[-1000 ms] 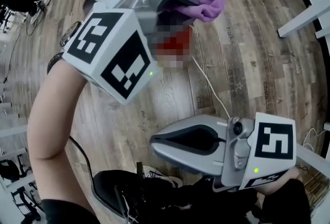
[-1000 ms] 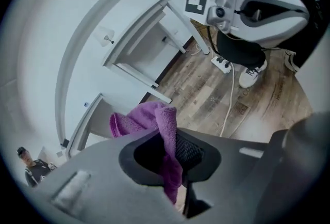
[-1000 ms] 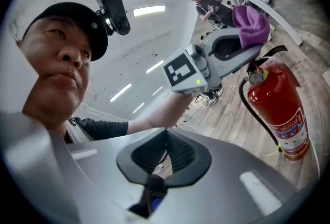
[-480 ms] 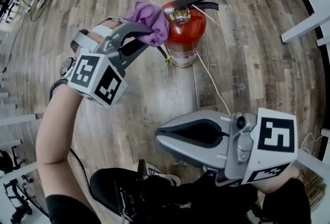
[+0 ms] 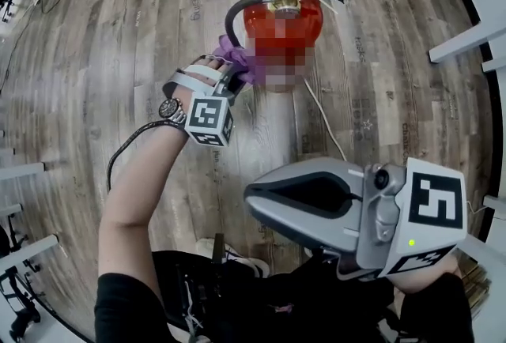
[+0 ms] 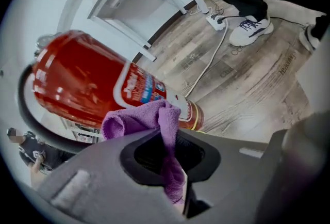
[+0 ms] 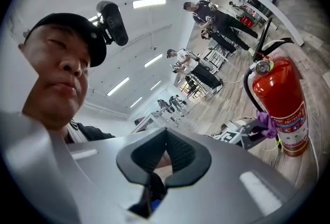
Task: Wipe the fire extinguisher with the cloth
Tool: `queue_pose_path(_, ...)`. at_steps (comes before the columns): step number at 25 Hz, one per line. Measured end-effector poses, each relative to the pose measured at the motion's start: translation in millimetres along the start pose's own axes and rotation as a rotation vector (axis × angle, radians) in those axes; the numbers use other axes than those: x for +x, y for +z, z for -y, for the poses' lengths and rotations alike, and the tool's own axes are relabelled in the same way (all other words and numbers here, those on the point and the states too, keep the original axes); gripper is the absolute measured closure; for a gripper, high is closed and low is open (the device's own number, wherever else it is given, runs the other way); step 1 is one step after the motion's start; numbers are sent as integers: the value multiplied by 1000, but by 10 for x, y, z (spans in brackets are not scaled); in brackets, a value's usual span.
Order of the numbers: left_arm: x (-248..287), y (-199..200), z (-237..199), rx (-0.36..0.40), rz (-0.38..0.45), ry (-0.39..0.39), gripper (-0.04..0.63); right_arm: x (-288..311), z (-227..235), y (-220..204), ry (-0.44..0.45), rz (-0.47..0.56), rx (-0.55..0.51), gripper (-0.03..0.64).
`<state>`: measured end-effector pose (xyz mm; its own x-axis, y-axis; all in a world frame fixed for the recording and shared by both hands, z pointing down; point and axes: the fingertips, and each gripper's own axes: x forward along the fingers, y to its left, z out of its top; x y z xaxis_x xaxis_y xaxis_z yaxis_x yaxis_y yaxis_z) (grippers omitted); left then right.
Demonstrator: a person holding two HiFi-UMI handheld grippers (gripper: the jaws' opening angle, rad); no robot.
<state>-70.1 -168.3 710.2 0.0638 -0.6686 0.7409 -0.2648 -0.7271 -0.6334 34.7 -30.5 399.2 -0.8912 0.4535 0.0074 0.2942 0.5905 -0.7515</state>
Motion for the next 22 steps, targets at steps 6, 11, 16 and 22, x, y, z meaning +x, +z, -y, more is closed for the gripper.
queue_pose_path(6,686,-107,627,-89,-82,-73,552,-61,67,4,-24,-7,14,617)
queue_pose_path(11,1062,-200,948,-93,-137,-150,552,-163,186,28,-57,-3,25,617)
queue_pose_path(16,1100,-213,987,-73,-134,-144,554,-200,248,56,-56,0,32,617)
queue_pose_path(22,1068,-185,968,-114,-124,-162,554,-136,244,72,-42,-5,34,617)
